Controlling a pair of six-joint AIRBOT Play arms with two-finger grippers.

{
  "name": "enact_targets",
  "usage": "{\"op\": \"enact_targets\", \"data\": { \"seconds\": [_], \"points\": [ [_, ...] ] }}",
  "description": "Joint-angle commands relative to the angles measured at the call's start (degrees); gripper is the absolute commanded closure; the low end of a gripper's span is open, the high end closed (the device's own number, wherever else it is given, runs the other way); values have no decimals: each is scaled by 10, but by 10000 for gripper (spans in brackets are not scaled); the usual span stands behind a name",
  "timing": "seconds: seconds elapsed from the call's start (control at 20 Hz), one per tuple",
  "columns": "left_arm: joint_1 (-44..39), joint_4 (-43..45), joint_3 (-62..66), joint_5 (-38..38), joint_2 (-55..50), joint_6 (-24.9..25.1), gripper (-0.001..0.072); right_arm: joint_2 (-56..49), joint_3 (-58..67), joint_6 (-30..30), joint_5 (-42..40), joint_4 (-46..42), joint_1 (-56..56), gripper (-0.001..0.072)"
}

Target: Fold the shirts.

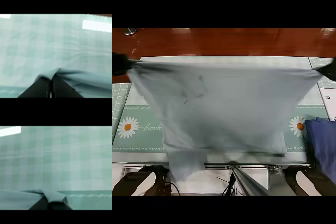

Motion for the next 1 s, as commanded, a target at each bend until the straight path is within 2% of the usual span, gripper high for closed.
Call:
{"op": "enact_targets", "data": {
  "seconds": [0.0, 0.1, 0.3, 0.4, 0.6, 0.75, 0.85, 0.95],
  "points": [
    [-14, -70, 7, 131, -157, 0, 685, -171, 15, -23, -136, 16, 25, 683],
    [-28, -89, 37, 163, -240, 0, 685, -278, 84, -23, -152, 32, 26, 683],
    [-37, -97, 113, 168, -370, -8, 685, -437, 218, -17, -148, 63, 26, 683],
    [-36, -99, 141, 168, -412, -32, 685, -485, 260, -16, -148, 84, 26, 683],
    [-35, -112, 152, 153, -438, -34, 685, -520, 278, -7, -122, 87, 25, 683],
    [-14, -112, 183, 86, -437, 1, 685, -507, 278, -19, -76, 91, 2, 682],
    [1, -112, 215, 12, -437, 1, 685, -490, 278, -35, -19, 96, -23, 682],
    [8, -114, 232, -83, -435, 22, 685, -479, 278, -60, 54, 96, -39, 682]
  ]
}}
